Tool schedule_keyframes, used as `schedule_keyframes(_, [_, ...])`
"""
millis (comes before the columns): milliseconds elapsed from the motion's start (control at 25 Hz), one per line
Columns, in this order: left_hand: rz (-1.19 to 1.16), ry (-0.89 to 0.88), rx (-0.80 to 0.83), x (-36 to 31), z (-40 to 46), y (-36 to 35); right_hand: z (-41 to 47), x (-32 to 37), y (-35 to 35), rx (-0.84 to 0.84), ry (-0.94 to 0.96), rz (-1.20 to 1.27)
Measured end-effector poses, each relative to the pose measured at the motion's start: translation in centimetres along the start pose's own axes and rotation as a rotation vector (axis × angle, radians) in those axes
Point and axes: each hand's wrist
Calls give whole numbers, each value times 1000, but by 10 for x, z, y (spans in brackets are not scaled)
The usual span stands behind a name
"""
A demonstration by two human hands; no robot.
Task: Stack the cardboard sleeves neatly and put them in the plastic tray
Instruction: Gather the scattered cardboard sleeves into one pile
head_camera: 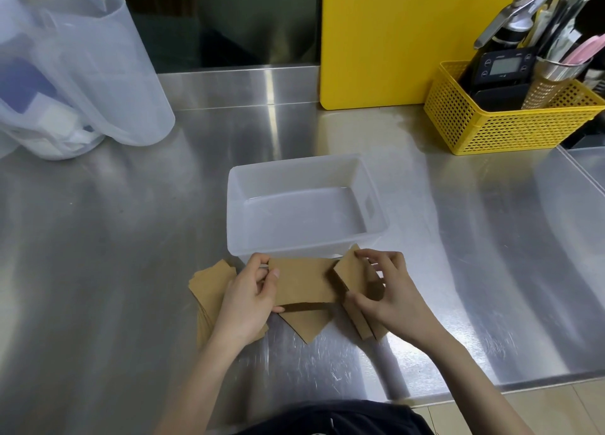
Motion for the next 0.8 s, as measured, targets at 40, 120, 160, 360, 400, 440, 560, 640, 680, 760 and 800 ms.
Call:
schedule_keyframes(40, [-45, 22, 5, -2, -1, 1, 1, 6, -1, 35, 62, -13])
schedule_keyframes(120, [-115, 46, 11, -3, -2, 2, 4, 17, -6, 91, 174, -75])
schedule_keyframes(160, [-137, 45, 9, -3, -2, 2, 6, 22, -9, 110, 220, -111])
schedule_keyframes(360, [-249, 52, 29, -1, -4, 1, 13, 37, -21, 116, 393, -267])
schedule_keyframes(400, [-268, 55, 36, 0, -5, 1, 13, 37, -22, 110, 412, -292])
schedule_keyframes(440, [-279, 57, 39, 0, -5, 0, 13, 38, -24, 108, 425, -314])
schedule_keyframes(560, [-285, 53, 43, 2, -6, -1, 14, 38, -29, 109, 461, -341])
schedule_keyframes(640, [-303, 42, 54, 2, -7, -1, 15, 38, -32, 112, 479, -331])
schedule_keyframes(680, [-313, 37, 60, 2, -7, -1, 15, 36, -34, 110, 486, -327])
schedule_keyframes(760, [-317, 34, 67, 2, -7, -1, 15, 33, -34, 114, 490, -318])
schedule_keyframes(800, [-311, 32, 65, 2, -7, -1, 14, 32, -33, 122, 483, -313])
Point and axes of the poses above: each hand's wrist, its own z-axis towards the middle knuckle, its own y-axis out of the back of the hand, x = y × z, and after that the axes turned 5 degrees about -y, right-handed
